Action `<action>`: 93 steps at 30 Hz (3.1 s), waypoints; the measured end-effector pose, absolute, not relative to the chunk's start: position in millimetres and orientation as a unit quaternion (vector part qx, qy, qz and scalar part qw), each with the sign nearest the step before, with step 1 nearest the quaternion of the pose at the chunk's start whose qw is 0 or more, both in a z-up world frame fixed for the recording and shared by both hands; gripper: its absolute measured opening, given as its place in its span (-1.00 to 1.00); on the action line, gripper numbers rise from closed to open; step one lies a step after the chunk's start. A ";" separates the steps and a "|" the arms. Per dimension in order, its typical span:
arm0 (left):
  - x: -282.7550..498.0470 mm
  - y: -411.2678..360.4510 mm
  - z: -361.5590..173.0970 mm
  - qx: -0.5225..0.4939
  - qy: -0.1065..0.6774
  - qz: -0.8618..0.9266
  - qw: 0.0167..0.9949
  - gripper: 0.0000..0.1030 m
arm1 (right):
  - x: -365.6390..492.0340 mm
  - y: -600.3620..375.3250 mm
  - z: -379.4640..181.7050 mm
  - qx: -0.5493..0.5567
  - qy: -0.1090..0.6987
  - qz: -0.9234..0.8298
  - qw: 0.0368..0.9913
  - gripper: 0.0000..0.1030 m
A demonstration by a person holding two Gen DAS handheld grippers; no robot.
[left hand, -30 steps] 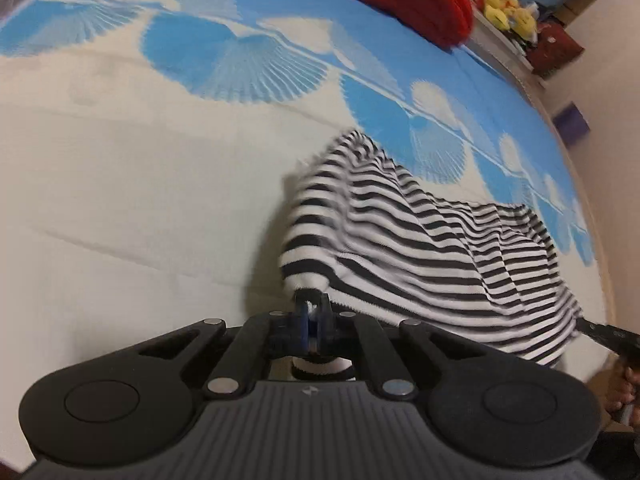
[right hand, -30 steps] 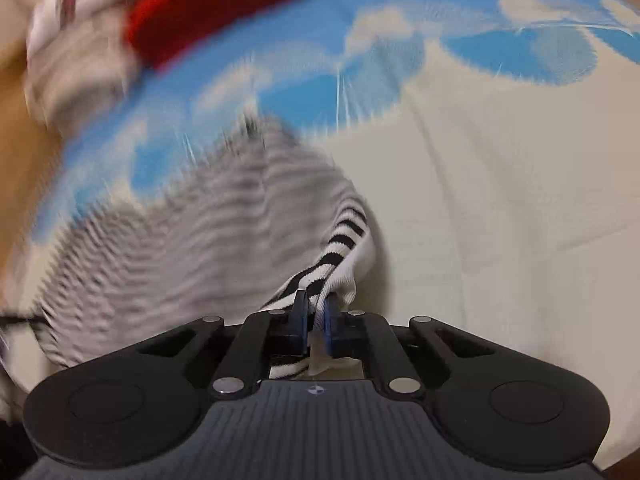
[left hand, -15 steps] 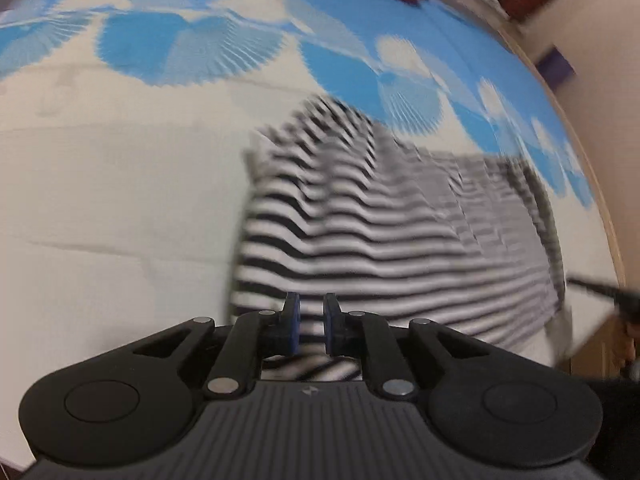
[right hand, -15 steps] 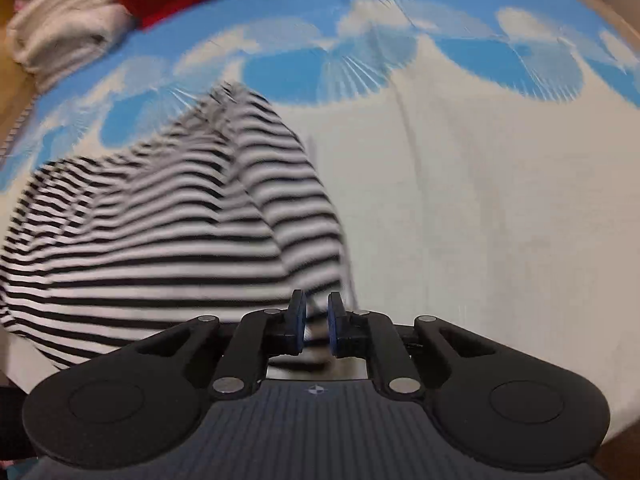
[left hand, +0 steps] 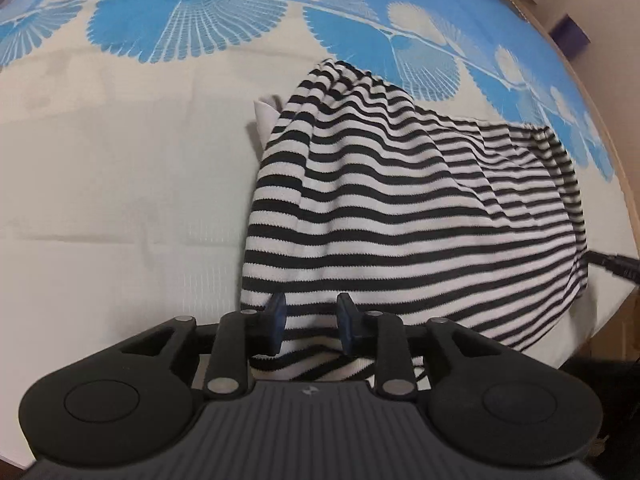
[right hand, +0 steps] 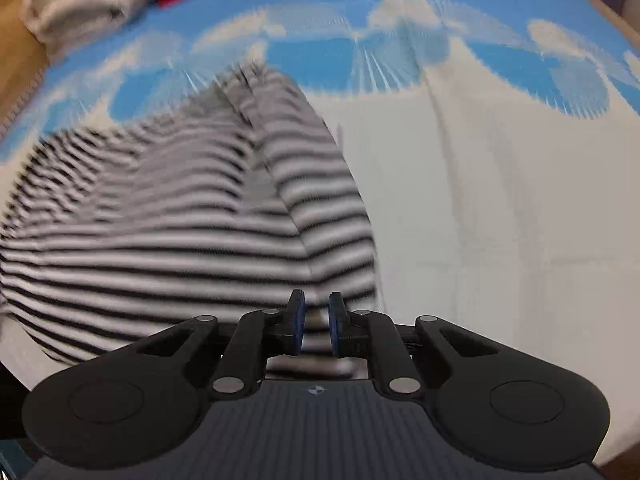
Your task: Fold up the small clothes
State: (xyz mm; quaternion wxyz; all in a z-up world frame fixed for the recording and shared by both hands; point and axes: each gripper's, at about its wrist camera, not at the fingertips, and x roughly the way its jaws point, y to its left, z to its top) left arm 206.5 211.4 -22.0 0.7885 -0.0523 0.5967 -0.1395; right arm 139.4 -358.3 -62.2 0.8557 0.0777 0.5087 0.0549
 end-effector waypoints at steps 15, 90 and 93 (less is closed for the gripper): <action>152.1 149.1 10.1 0.097 0.507 -0.066 0.854 -0.34 | 119.9 -345.2 24.6 0.084 0.387 0.013 0.918 -0.22; 102.3 189.5 17.7 -0.154 0.412 0.084 0.894 -0.86 | 60.1 -343.2 1.4 0.084 0.334 -0.110 0.932 0.00; 105.5 138.8 52.7 -0.096 0.370 0.056 0.923 -0.87 | 60.6 -359.6 6.2 0.118 0.329 -0.123 0.929 -0.01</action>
